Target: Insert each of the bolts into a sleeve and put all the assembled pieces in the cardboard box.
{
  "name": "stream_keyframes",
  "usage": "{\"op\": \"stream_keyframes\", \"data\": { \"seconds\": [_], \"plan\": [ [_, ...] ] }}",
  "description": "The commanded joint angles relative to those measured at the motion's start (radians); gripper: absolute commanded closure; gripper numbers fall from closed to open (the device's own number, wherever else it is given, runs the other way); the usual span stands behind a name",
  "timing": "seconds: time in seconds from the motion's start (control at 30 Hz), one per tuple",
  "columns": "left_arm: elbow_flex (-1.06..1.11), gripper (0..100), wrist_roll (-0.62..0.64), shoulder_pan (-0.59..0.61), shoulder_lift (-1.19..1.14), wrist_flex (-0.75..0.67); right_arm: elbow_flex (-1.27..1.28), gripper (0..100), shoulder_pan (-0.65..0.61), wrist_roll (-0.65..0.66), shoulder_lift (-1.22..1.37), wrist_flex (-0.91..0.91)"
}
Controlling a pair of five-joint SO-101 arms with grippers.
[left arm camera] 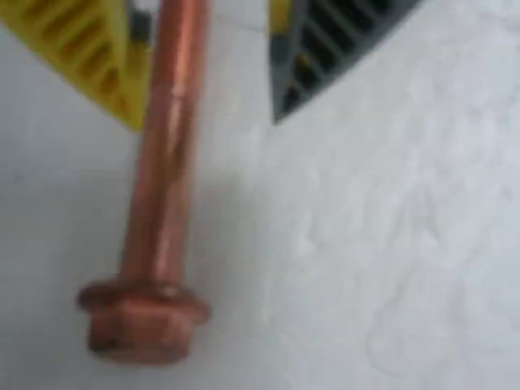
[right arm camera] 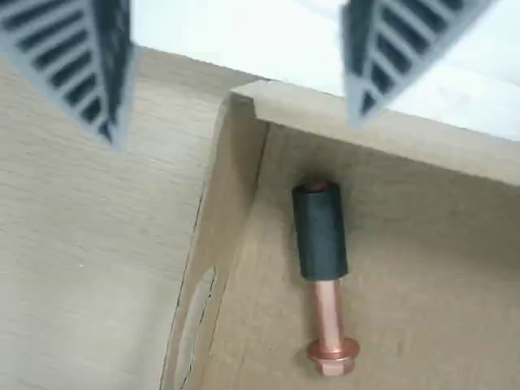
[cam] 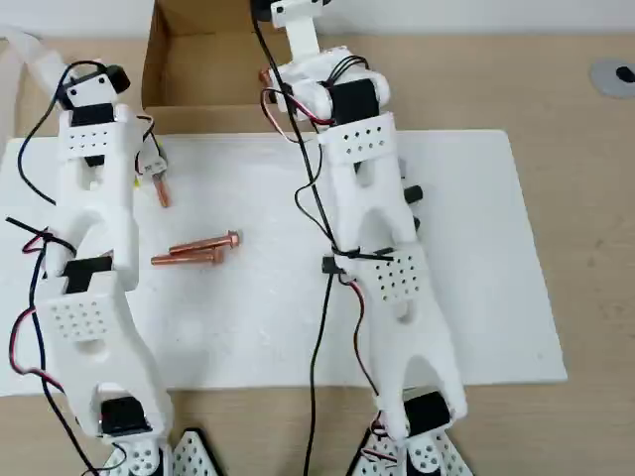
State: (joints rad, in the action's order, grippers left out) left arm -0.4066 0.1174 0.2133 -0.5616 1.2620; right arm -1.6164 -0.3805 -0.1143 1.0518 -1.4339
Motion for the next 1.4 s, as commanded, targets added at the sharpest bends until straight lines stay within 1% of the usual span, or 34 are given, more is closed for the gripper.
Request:
{"op": "stream_keyframes", "data": {
  "seconds": [0.0,0.17,0.6,0.73,0.87,0.93,1.0,1.03,1.1,1.27,1.33,1.37],
  "plan": [
    [-0.115,89,0.04,-0.006,0.015,0.035,-0.05,78.8,0.018,0.005,-0.099,-0.025],
    [-0.15,89,0.044,-0.008,-0.007,0.031,-0.05,78.8,0.019,0.005,-0.099,-0.035],
    [-0.158,89,0.048,-0.011,-0.173,-0.11,-0.05,78.8,0.016,0.005,-0.096,-0.035],
    [-0.158,89,0.048,-0.011,-0.205,-0.135,-0.048,78.8,0.015,0.005,-0.094,-0.035],
    [-0.157,89,0.048,-0.011,-0.216,-0.127,-0.048,78.8,0.015,0.005,-0.094,-0.035],
    [-0.158,92,0.048,-0.008,-0.216,-0.1,-0.047,78.8,0.015,0.005,-0.094,-0.035],
    [-0.158,98,0.048,-0.008,-0.217,-0.075,-0.047,78.8,0.013,0.005,-0.094,-0.037],
    [-0.158,100,0.046,-0.008,-0.219,-0.064,-0.047,78.8,0.013,0.005,-0.094,-0.037],
    [-0.158,99,0.048,-0.006,-0.219,-0.041,-0.047,78.8,0.013,0.003,-0.094,-0.043],
    [-0.158,99,0.038,-0.003,-0.219,0.026,-0.048,78.8,0.013,0.0,-0.097,-0.178],
    [-0.166,99,0.029,-0.003,-0.211,0.058,-0.05,78.8,0.015,-0.051,-0.101,-0.233],
    [-0.187,99,0.005,-0.003,-0.209,0.084,-0.05,78.9,0.016,-0.089,-0.101,-0.261]
  ]
}}
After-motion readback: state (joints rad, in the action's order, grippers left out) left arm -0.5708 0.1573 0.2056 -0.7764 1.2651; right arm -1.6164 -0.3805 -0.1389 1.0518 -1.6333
